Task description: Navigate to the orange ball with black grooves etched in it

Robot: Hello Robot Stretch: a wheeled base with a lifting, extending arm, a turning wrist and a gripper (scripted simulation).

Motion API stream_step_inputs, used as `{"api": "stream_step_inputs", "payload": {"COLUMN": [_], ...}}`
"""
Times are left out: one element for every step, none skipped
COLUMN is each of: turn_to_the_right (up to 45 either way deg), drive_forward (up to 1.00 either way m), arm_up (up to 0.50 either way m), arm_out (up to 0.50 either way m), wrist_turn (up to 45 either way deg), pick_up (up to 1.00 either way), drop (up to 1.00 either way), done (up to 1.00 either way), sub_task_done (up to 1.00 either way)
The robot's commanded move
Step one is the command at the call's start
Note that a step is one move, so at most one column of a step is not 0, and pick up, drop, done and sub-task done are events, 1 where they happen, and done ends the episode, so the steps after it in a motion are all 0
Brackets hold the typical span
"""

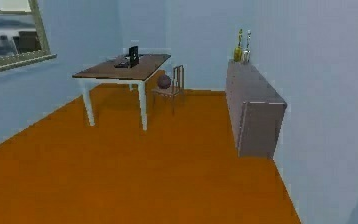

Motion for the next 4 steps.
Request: {"api": "stream_step_inputs", "payload": {"turn_to_the_right": [6.0, 0.0, 0.0, 3.0], "drive_forward": [0.0, 1.0, 1.0, 0.0], "arm_up": [0.0, 0.0, 0.0, 0.0], "arm_out": [0.0, 0.0, 0.0, 0.0], "wrist_turn": [0.0, 0.0, 0.0, 0.0], "pick_up": [0.0, 0.0, 0.0, 0.0], "drop": [0.0, 0.0, 0.0, 0.0], "done": [0.0, 0.0, 0.0, 0.0], "sub_task_done": [0.0, 0.0, 0.0, 0.0]}}
